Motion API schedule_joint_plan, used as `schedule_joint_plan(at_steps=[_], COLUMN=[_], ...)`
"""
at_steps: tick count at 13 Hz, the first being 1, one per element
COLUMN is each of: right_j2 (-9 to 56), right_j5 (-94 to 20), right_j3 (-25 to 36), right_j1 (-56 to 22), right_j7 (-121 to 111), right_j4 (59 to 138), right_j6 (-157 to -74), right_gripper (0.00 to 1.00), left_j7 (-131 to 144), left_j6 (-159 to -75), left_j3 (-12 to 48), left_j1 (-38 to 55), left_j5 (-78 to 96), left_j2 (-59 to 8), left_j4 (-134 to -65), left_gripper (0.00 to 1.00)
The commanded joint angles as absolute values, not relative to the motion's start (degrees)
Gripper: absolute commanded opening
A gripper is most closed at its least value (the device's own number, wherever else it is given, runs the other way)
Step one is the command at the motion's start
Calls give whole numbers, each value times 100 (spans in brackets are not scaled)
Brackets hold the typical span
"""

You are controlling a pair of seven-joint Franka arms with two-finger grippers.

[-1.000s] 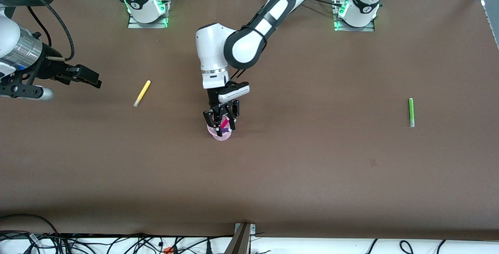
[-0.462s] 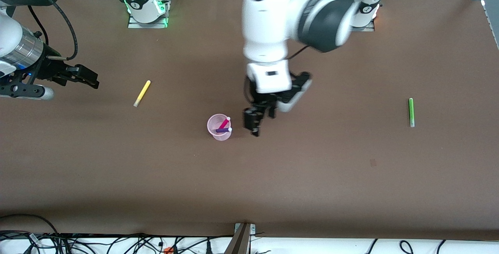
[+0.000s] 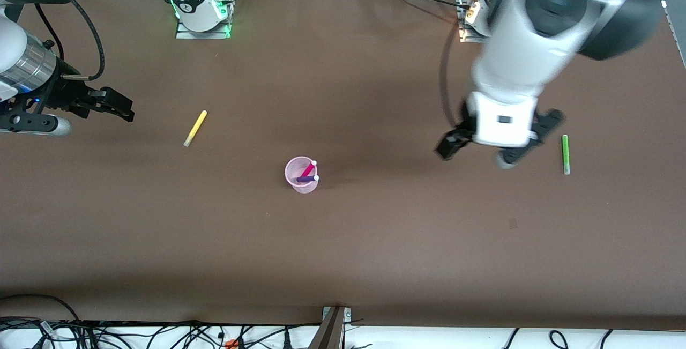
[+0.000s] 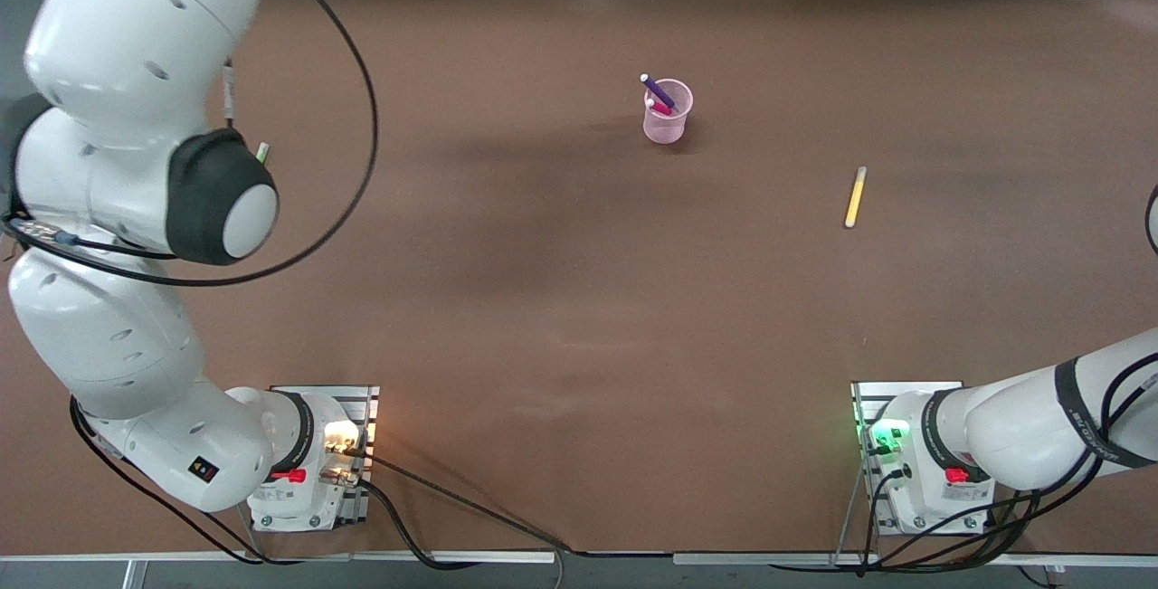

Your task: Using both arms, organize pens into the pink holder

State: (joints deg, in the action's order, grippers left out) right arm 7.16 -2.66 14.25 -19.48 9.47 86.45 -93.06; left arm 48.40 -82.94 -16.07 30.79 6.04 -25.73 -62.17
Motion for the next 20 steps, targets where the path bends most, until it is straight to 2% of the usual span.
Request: schedule_joint_plan(at_steps=[1, 5, 9, 20], right_j2=[738, 747, 782, 747], right_j5=[-185, -176, -202, -176], right_j3=[1406, 1398, 1397, 1406], right_j1=[-1951, -1960, -1978, -2232], right_j7=[809, 800, 844, 853], right_j4=[8543, 8543, 8561, 8561], right_j6=[-9246, -9246, -9246, -9272], right_gripper=[100, 100, 100, 100], left_j7=[2827, 1085, 520, -561], left_j6=[-7937, -8181, -9402, -9000], left_j3=[-1503, -1512, -1477, -1441], left_j1=[2332, 1636, 1643, 1433], left_j5=[869, 870, 415, 247], left_j2=[-2154, -1671, -705, -686], left_j4=[-6836, -7723, -9445, -9475], left_gripper=[100, 100, 100, 100])
